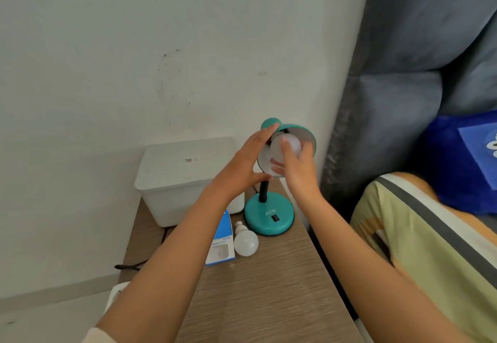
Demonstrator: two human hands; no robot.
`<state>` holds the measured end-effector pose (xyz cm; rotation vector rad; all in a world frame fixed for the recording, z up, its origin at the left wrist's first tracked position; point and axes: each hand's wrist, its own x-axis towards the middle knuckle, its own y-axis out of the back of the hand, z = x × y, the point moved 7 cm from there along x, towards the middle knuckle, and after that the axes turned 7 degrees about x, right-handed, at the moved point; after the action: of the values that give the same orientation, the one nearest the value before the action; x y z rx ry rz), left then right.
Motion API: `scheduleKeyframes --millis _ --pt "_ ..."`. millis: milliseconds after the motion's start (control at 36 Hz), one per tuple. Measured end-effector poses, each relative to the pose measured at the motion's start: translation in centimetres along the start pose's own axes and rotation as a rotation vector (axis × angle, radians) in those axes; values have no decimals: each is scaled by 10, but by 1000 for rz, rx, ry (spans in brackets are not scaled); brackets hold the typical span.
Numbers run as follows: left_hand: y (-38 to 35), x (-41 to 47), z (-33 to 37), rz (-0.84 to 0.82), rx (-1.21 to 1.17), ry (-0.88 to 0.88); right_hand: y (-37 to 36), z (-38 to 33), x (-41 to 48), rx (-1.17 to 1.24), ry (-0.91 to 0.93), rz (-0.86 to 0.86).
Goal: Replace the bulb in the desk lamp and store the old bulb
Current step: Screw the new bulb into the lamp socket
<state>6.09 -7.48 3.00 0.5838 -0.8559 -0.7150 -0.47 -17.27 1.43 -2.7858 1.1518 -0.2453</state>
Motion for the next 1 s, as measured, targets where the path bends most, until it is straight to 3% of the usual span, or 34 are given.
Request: scheduleKeyframes --millis 83,306,472,583,750,861,1000 --pt "0 -1 0 3 7 5 -9 10 -2 285 -224 -46" --pt "0 -1 -1 7 9 4 -12 11 -1 357 -258 -113" --pt "0 -2 -1 -6 -8 20 2 0 2 106 -74 -61" --pt "-1 -2 -2 1 7 13 1 10 1 271 -213 -101" --pt "0 -2 0 -3 -18 28 4 3 0 -99 -4 -60" --pt "-1 -2 -1 -5 -5 26 3 13 2 184 -210 -75" --pt "-1 -2 -1 -5 -28 40 4 6 5 -11 -99 -64"
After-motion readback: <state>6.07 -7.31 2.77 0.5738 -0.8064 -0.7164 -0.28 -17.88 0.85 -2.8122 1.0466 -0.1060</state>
